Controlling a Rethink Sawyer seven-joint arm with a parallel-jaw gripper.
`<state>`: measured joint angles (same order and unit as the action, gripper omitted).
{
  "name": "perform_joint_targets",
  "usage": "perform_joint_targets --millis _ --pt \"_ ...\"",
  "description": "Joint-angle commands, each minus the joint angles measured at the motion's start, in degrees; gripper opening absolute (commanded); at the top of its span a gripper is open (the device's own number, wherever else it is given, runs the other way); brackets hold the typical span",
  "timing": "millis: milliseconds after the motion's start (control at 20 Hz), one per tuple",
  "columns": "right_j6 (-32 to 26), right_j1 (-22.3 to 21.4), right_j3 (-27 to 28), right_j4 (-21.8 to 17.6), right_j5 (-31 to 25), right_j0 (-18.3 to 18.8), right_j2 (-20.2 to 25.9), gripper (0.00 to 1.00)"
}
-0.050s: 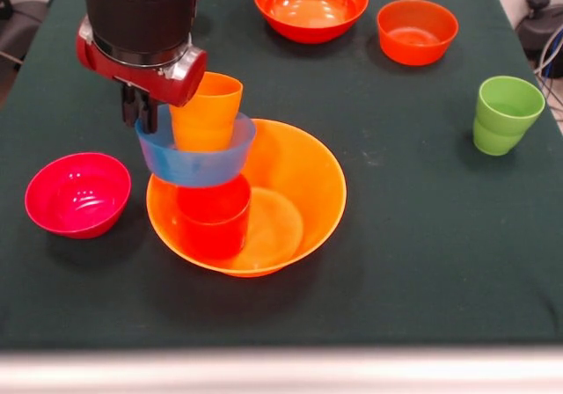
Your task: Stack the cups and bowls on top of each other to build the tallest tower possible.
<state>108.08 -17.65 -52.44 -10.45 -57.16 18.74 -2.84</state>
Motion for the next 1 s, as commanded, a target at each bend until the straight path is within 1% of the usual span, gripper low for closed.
perform_joint_targets --millis 50,250,650,1000 --pt "-14.36 0.90 -3.55 -2.19 -0.45 -0.37 8.73 0.00" --pt "-13.75 1.14 -2.68 -1.54 -1.77 -0.31 9.61 0.00" --pt "-13.34 2.19 -0.51 -2.16 -2.43 -0.29 10.45 0.00" --pt "-16.02 3.29 2.19 -3.57 -3.20 0.44 10.90 0.00"
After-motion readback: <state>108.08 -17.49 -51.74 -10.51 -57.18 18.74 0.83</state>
